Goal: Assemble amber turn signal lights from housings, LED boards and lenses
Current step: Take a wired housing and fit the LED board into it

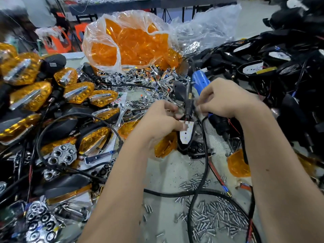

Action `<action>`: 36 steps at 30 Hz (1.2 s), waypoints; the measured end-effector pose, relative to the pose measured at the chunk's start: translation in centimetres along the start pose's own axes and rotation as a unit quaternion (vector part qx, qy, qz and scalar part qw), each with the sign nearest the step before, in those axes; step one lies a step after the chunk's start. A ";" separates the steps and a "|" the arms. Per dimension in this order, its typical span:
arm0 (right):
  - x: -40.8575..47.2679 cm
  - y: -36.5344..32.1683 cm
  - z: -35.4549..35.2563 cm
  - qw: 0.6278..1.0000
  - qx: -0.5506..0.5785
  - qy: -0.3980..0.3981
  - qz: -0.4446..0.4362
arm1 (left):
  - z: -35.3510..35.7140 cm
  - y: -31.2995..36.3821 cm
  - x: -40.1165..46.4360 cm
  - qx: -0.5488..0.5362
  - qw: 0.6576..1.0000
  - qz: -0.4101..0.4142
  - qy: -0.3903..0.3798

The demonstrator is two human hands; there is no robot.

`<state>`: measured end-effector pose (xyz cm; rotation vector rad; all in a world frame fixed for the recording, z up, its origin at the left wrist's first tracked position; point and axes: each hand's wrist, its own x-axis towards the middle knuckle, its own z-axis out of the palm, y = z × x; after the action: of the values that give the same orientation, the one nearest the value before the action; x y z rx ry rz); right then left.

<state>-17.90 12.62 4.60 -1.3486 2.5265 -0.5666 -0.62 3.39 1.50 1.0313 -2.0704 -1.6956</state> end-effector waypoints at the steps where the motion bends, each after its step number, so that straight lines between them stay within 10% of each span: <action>1: 0.1 0.0 0.2 0.999 0.020 0.035 -0.015 | -0.4 0.0 -0.1 -0.019 1.000 0.009 0.005; 7: 1.0 -0.8 1.7 0.961 0.182 0.193 -0.075 | -2.7 -0.6 0.2 -0.072 0.992 0.068 0.082; 12: 1.1 -1.3 2.6 0.952 0.074 0.260 -0.143 | -4.4 -1.6 0.2 -0.071 0.984 0.123 0.105; 20: 0.5 -1.9 3.7 0.986 0.017 0.085 -0.144 | -6.1 -2.6 0.0 -0.063 0.972 0.175 0.147; 25: -0.7 -3.2 2.0 0.956 0.206 0.020 -0.208 | -6.4 -2.3 0.4 -0.308 0.889 0.115 0.320; 28: -1.2 -4.1 0.8 0.946 0.225 -0.099 -0.213 | -6.1 -1.9 0.6 -0.404 0.860 0.084 0.301; 36: -1.5 -4.9 1.6 0.910 0.274 -0.265 -0.163 | -5.4 -1.3 -0.1 -0.359 0.922 0.093 0.109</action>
<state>-12.87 11.01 5.25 -1.4491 1.5646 -0.7702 3.23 -0.57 1.79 0.7051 -1.1907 -1.8987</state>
